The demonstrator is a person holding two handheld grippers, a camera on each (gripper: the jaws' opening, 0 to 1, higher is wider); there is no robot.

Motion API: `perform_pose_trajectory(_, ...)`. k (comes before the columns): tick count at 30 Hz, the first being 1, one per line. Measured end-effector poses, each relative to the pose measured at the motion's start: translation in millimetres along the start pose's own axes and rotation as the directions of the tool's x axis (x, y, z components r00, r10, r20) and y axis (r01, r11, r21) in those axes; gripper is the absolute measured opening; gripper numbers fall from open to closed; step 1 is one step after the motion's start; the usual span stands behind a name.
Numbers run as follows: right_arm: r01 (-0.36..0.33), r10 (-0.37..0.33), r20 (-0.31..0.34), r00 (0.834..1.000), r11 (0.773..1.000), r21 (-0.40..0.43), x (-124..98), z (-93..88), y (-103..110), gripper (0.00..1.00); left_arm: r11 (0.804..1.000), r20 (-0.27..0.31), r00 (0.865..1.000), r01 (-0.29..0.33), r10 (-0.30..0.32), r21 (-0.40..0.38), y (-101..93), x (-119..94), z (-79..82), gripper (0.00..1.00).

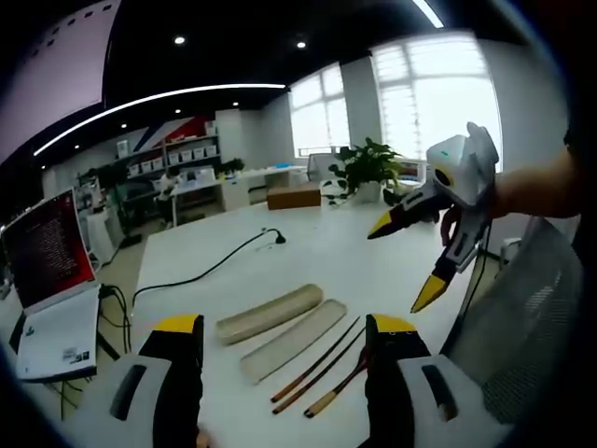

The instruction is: Arrange the utensils inside the cutlery case until each visible utensil rests in its matching compartment.

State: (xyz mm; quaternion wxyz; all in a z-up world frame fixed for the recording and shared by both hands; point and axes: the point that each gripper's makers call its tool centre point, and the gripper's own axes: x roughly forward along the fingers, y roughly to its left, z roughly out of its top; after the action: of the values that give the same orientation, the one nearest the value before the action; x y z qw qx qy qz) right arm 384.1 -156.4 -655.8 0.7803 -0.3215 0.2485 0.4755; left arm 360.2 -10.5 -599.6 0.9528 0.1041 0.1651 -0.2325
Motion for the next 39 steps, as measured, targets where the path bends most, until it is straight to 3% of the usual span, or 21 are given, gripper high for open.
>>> perform_pose_trajectory(23,-0.062,0.061,-0.052,0.997,0.998,-0.013,12,-12.6,17,0.78,1.0,-0.014,1.0,-0.002,0.002,0.005,0.8,1,-2.6,0.72)
perform_pose_trajectory(26,-0.071,0.07,-0.054,0.996,0.997,-0.014,13,-13.4,19,0.78,1.0,0.014,1.0,0.003,-0.003,-0.007,-0.4,0,3.0,0.73)
perform_pose_trajectory(39,-0.104,0.102,-0.084,0.991,0.994,-0.025,20,-22.6,31,0.78,1.0,-0.014,1.0,0.008,-0.008,-0.001,-1.3,2,-3.0,0.73)
